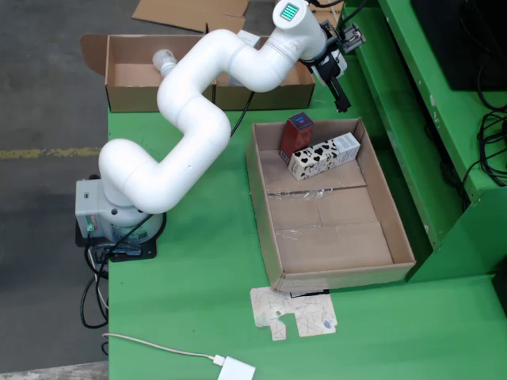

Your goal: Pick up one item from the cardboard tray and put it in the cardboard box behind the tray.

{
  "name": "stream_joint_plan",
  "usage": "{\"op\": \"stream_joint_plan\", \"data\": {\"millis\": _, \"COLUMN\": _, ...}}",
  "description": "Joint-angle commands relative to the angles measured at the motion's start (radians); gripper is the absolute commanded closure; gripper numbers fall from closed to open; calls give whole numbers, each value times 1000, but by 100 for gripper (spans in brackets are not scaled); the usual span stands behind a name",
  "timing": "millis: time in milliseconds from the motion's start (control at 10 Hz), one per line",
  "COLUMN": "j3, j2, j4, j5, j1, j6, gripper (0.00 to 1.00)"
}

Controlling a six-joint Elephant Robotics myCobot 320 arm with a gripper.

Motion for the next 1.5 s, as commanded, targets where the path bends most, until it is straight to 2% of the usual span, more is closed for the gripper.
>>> {"op": "stream_joint_plan", "data": {"millis": 0, "j3": 26, "j2": 18, "j4": 6, "j5": 21, "j1": -15, "j6": 2, "gripper": 0}}
{"op": "stream_joint_plan", "data": {"millis": 900, "j3": 26, "j2": 37, "j4": -22, "j5": 73, "j1": -11, "j6": 28, "gripper": 0}}
{"op": "stream_joint_plan", "data": {"millis": 1000, "j3": 26, "j2": 48, "j4": -64, "j5": 120, "j1": -24, "j6": 43, "gripper": 0}}
{"op": "stream_joint_plan", "data": {"millis": 1100, "j3": 26, "j2": 48, "j4": -64, "j5": 120, "j1": -24, "j6": 43, "gripper": 0}}
{"op": "stream_joint_plan", "data": {"millis": 1400, "j3": 26, "j2": 115, "j4": -296, "j5": 250, "j1": -63, "j6": 46, "gripper": 0}}
